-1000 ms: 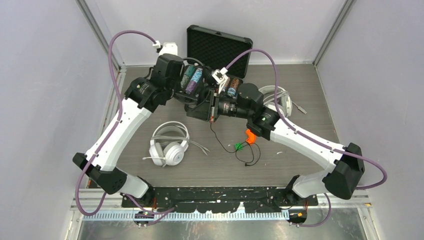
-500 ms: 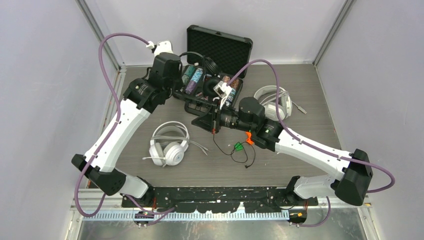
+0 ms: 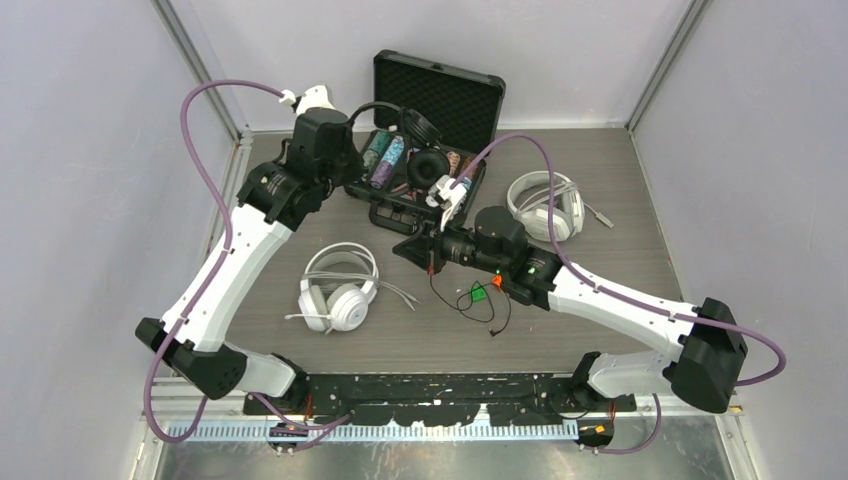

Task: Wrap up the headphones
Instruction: Wrap the headphones cable around the headphones.

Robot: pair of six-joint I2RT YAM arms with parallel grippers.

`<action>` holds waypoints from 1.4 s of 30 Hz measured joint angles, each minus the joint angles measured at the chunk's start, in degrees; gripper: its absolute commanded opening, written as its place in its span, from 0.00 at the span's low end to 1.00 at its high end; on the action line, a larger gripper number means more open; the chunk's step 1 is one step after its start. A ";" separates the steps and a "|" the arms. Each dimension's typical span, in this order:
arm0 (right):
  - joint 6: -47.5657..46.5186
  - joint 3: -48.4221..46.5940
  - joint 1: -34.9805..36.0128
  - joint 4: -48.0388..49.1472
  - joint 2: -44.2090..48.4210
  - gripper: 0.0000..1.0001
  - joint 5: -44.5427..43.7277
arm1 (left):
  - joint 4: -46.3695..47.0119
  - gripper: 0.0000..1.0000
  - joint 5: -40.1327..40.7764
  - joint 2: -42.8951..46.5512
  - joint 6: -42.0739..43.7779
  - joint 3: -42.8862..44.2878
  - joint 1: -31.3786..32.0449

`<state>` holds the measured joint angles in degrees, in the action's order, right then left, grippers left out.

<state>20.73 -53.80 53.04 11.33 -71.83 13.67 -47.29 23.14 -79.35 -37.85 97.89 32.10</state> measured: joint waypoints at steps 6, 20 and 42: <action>-1.60 0.37 0.00 1.44 0.24 0.03 -2.45 | 1.22 0.00 -1.77 0.22 -1.90 -0.68 0.00; -4.79 10.40 0.00 9.33 1.57 0.11 -3.63 | 1.42 0.00 -6.97 2.73 -4.24 -0.68 -0.35; -5.62 23.56 0.00 27.54 -7.34 0.01 -3.76 | 1.18 0.00 -9.88 3.52 -5.31 0.57 -0.35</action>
<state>15.11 -30.24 53.04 38.87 -79.18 9.91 -46.11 13.26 -75.83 -43.16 98.45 31.75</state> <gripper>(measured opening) 0.093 0.067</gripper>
